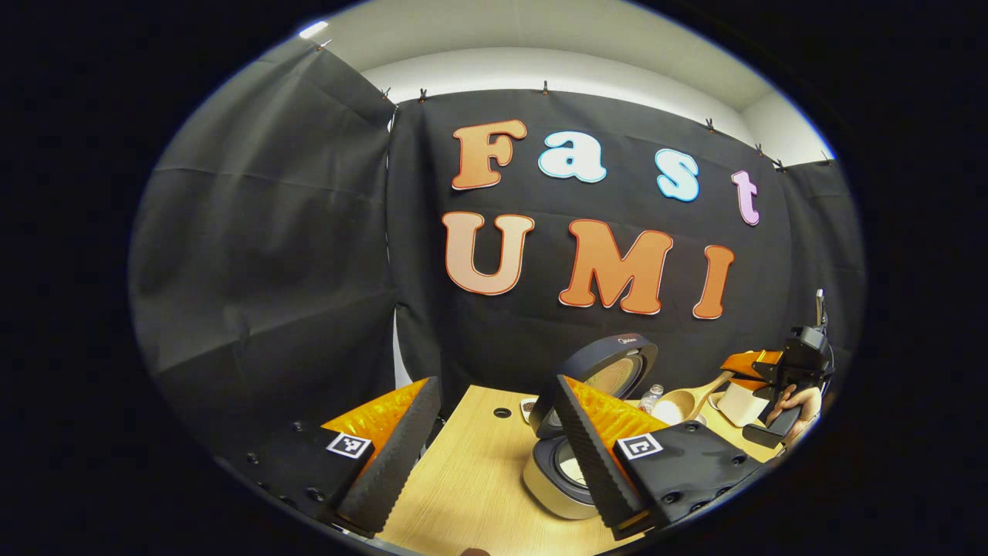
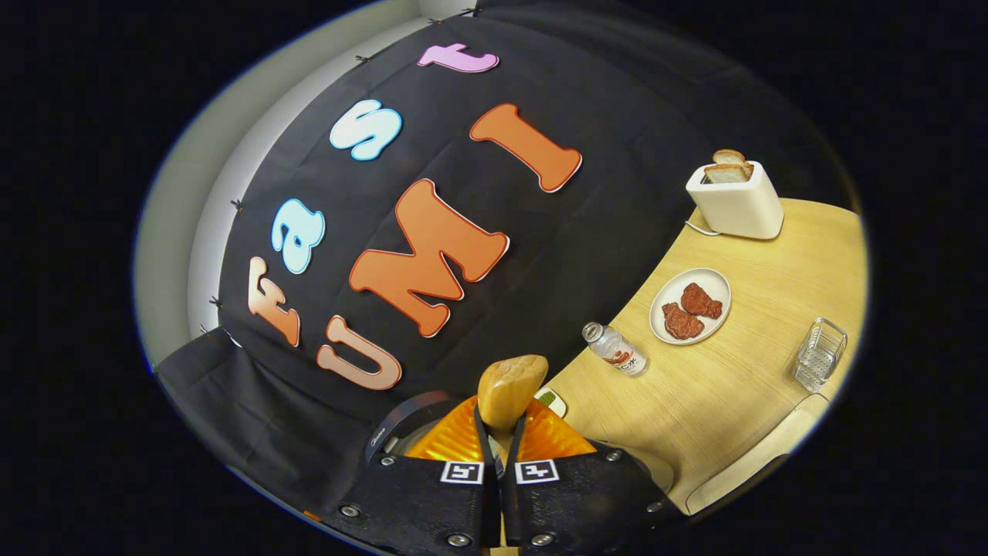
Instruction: Close the left gripper, press the button to open the rice cooker; take a wooden spoon from the chopstick holder with the right hand, scoop a spoonful of rice and pour it into the rice cooker, then put the wooden spoon back into the chopstick holder.
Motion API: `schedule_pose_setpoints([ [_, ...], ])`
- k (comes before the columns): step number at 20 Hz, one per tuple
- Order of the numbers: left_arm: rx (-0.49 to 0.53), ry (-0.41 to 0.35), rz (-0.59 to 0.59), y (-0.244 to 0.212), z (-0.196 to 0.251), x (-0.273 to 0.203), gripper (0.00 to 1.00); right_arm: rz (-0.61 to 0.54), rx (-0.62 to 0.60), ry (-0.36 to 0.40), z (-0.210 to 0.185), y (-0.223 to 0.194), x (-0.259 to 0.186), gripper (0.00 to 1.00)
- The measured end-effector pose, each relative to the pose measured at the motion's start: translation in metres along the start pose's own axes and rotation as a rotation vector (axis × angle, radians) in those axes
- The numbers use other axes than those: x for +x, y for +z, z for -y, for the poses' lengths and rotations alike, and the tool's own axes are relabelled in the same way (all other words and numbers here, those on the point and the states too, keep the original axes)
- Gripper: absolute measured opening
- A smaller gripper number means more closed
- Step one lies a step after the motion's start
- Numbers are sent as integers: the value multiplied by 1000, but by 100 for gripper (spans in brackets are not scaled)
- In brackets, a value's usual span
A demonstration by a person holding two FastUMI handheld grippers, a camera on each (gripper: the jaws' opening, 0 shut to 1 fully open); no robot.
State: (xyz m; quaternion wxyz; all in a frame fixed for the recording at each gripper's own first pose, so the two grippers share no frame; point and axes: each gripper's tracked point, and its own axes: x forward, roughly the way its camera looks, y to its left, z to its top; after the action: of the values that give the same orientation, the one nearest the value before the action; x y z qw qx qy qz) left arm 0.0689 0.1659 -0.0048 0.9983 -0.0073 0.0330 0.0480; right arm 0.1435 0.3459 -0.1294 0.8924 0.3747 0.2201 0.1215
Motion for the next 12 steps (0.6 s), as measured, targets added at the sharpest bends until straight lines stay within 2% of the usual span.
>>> schedule_pose_setpoints([
  [12, 11, 13, 5, -2, -9, 8, 100, 12, -185, -1, -17, -6, 6, 1],
])
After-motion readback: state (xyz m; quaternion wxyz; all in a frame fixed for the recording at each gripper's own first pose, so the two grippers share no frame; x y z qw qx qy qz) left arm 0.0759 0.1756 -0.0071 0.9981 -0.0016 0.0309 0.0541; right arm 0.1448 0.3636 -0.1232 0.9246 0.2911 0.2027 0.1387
